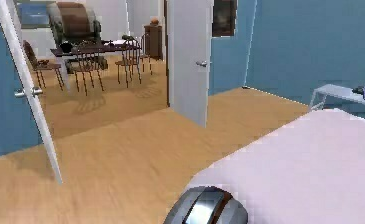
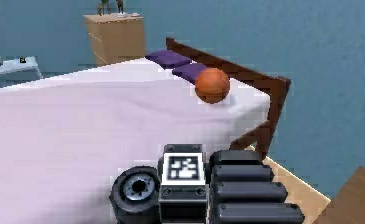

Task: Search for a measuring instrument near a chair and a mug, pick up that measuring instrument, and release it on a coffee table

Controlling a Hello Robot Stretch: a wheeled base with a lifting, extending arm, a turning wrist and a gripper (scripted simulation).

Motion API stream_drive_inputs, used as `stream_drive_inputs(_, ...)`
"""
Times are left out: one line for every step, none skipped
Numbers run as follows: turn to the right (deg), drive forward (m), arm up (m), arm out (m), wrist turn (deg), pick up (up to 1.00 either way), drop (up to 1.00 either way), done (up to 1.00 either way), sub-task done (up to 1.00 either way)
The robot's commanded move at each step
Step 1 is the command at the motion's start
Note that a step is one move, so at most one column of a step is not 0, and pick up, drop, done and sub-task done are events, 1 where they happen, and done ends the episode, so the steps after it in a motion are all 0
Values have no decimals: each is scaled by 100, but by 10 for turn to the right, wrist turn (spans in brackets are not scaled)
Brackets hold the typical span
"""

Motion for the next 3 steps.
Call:
stream_drive_inputs(-420,0,0,0,0,0,0,0,0)
stream_drive_inputs(0,100,0,0,0,0,0,0,0)
stream_drive_inputs(-330,0,0,0,0,0,0,0,0)
